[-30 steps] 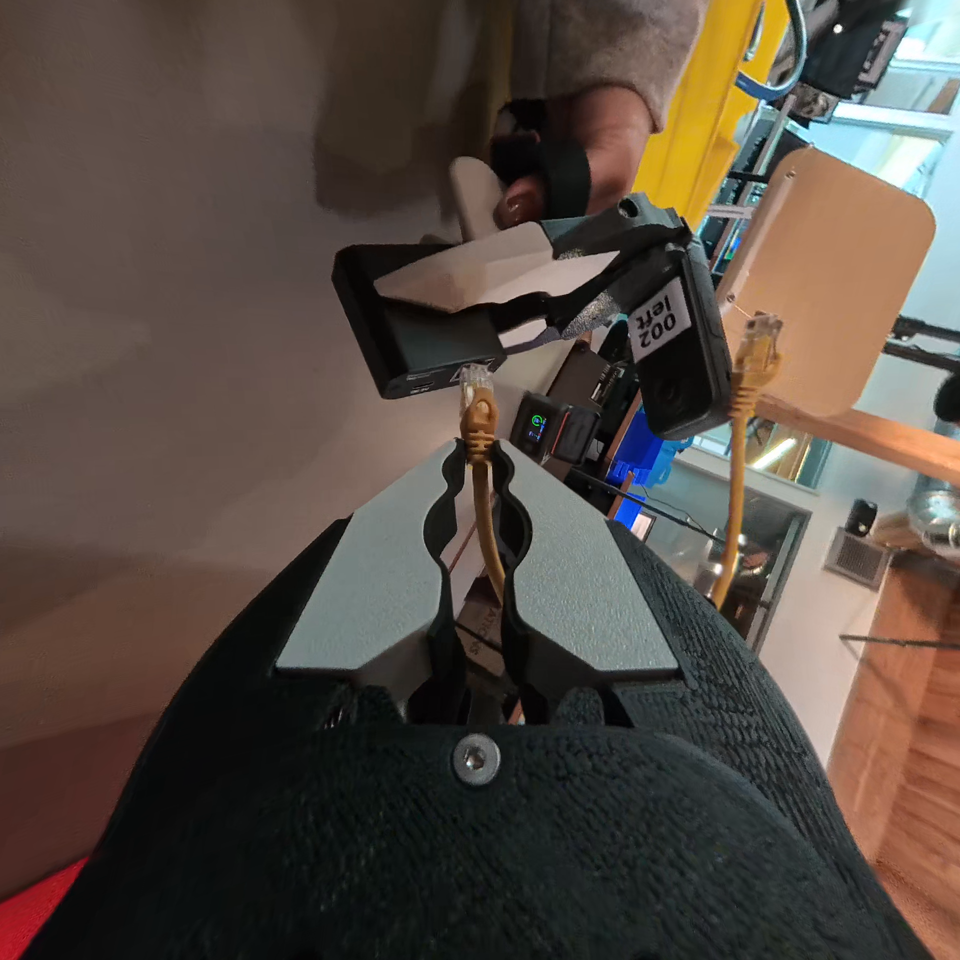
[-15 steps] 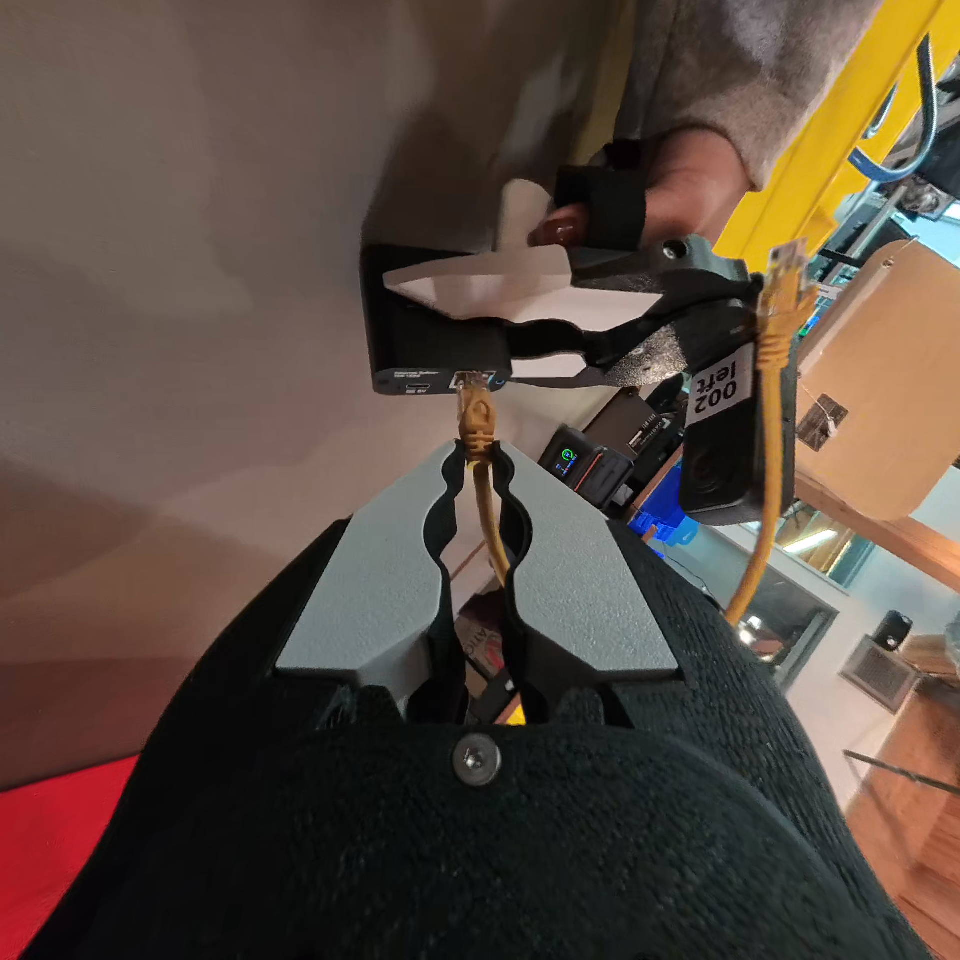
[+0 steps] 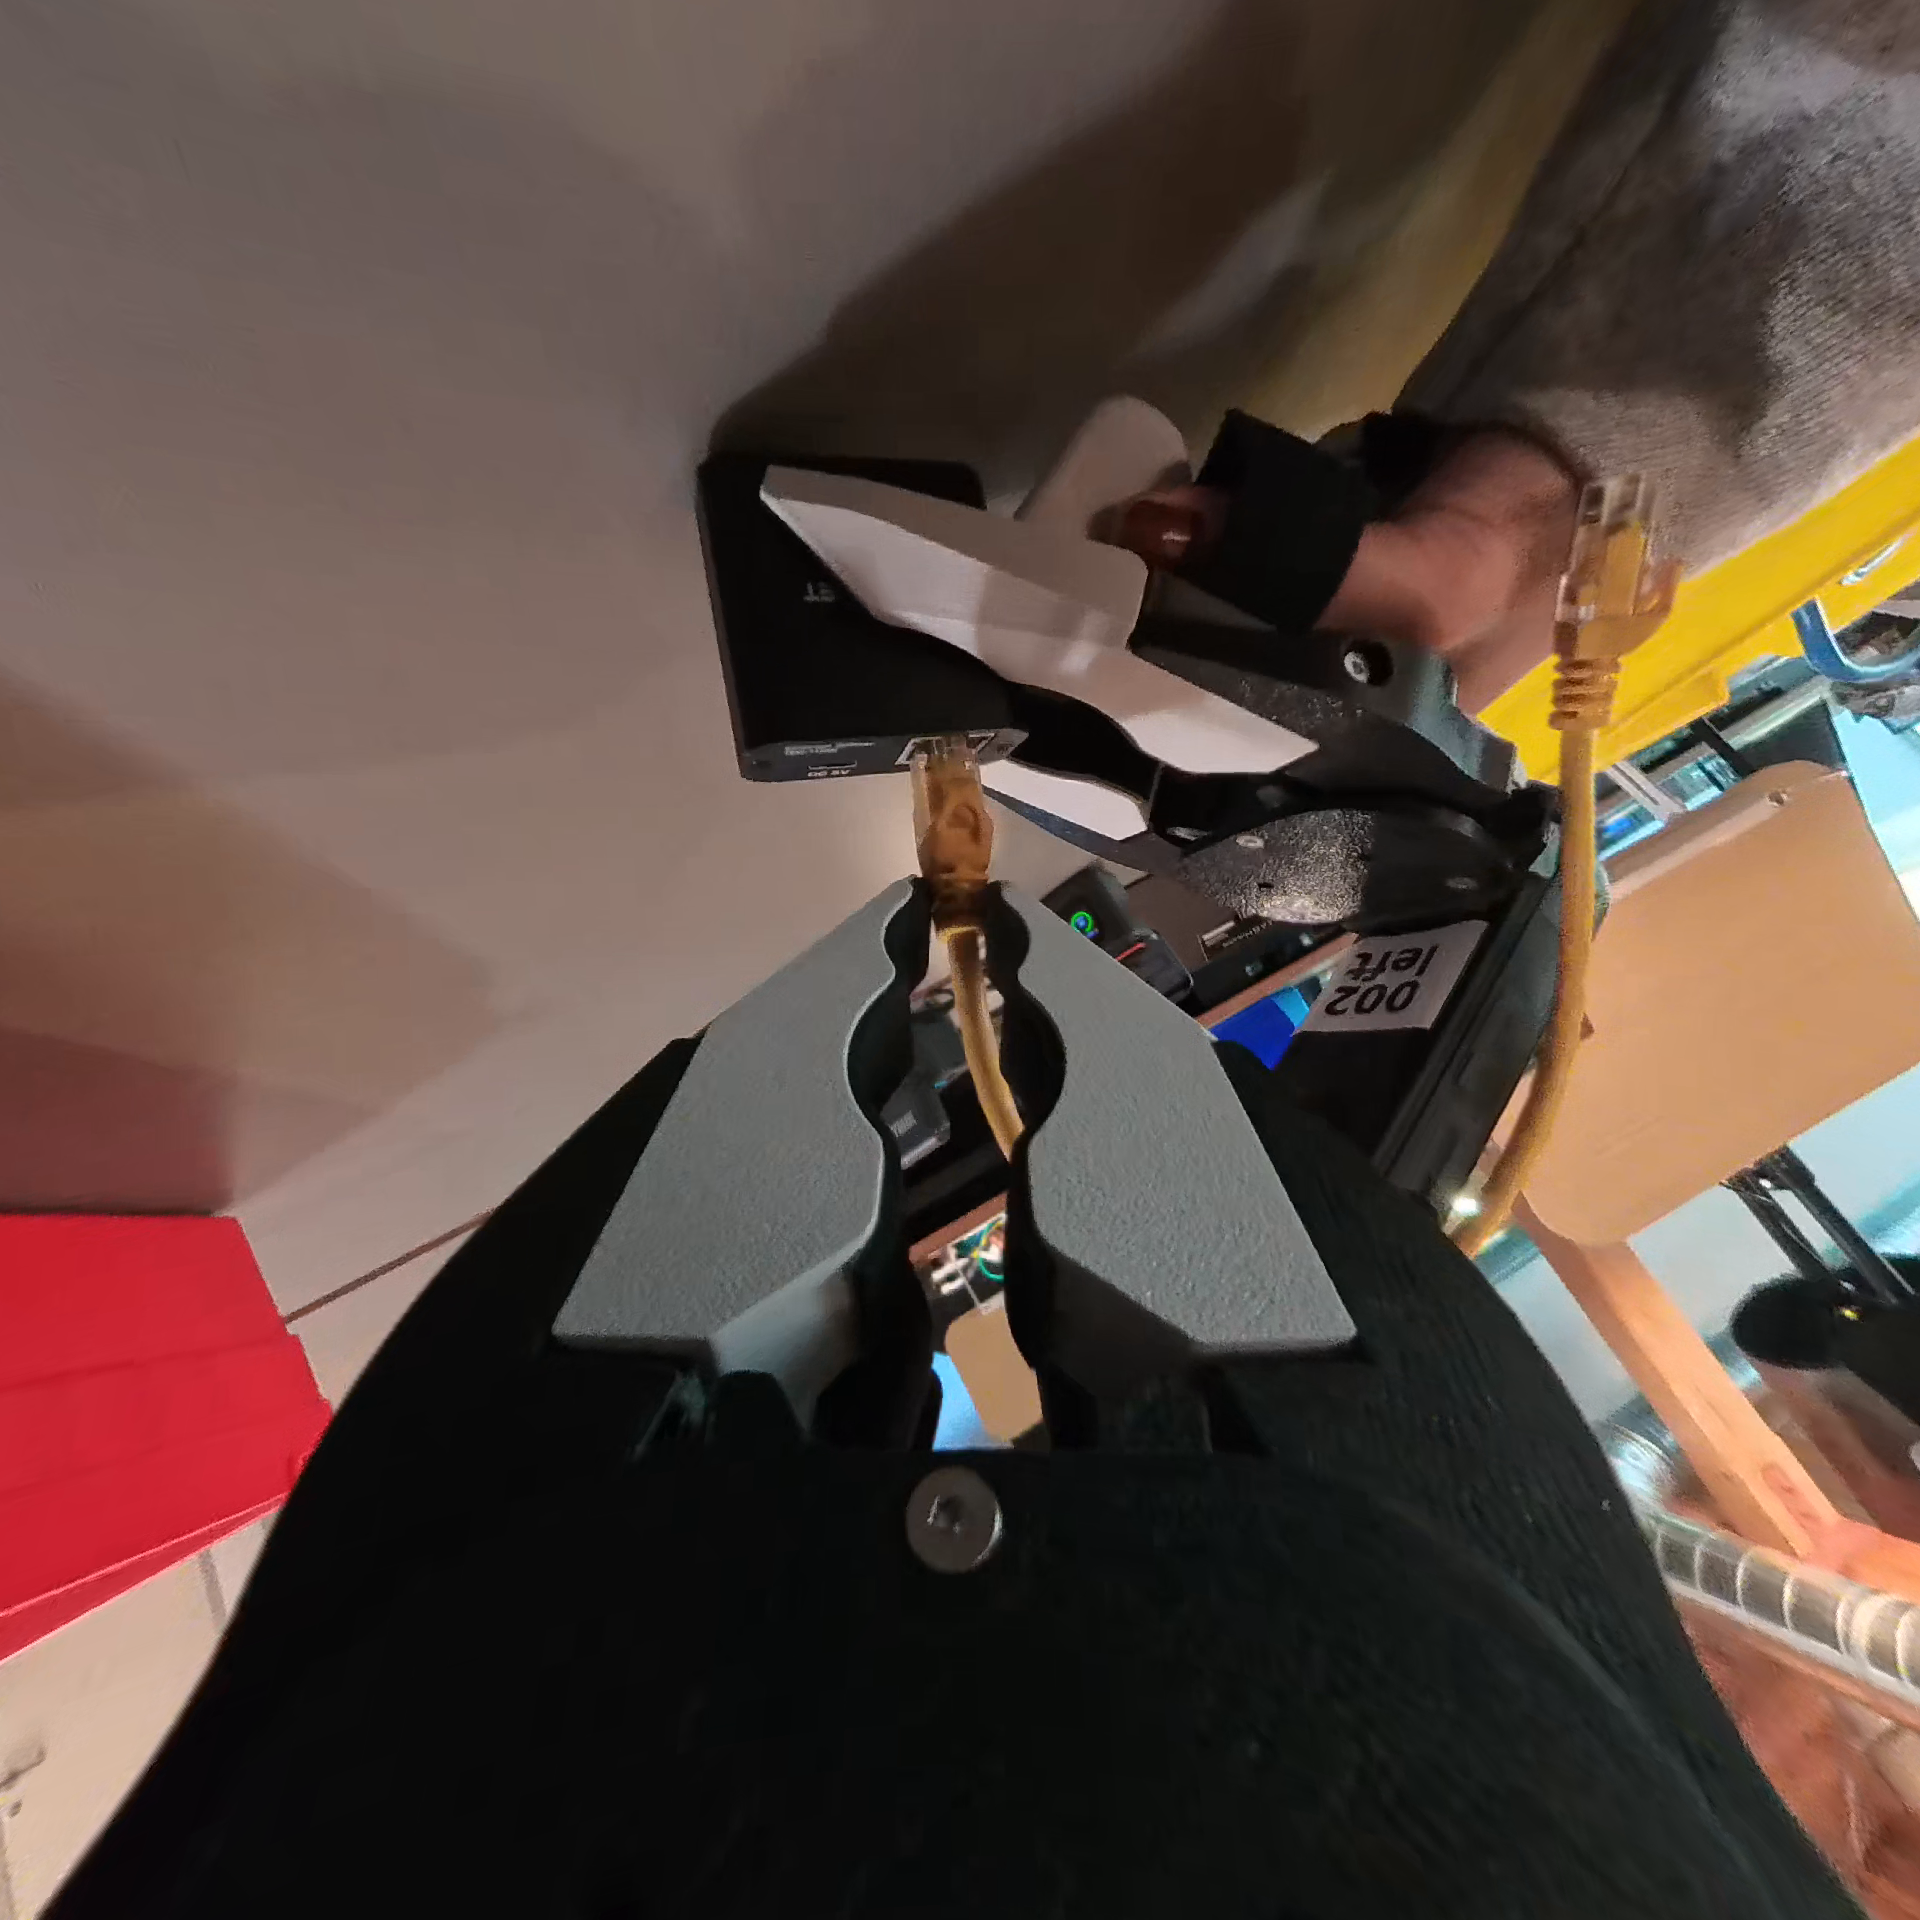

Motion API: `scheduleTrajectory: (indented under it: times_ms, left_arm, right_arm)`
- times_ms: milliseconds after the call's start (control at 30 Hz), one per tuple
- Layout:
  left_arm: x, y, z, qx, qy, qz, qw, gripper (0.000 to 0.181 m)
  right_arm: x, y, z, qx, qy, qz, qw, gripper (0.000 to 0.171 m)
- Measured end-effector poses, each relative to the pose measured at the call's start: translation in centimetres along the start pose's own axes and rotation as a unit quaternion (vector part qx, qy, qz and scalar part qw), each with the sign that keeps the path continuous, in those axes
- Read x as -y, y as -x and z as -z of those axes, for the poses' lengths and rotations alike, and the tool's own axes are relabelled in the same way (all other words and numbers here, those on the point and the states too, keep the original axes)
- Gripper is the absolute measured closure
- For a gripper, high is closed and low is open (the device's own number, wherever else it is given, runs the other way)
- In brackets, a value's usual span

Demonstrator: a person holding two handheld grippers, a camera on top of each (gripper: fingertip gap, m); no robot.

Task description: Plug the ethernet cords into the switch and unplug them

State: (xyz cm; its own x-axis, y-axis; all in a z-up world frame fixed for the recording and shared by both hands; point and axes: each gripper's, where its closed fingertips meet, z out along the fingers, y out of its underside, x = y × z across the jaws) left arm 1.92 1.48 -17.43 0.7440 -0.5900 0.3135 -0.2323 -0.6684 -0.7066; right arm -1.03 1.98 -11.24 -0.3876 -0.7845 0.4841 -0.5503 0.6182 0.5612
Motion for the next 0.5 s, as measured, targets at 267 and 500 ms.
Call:
scheduleTrajectory:
  times_ms: [267,500]
  left_arm:
    - [0.4,-0.3,0.4,-0.025,-0.031,0.034,0.999,0.159]
    - [1.1,0.0,1.1,-0.035,-0.073,0.049,0.996,0.159]
  right_arm:
    - [-0.2,0.7,0.4,-0.008,0.003,-0.023,1.0,0.162]
    - [-0.5,2.5,0.8,-0.005,-0.005,-0.089,0.996,0.162]
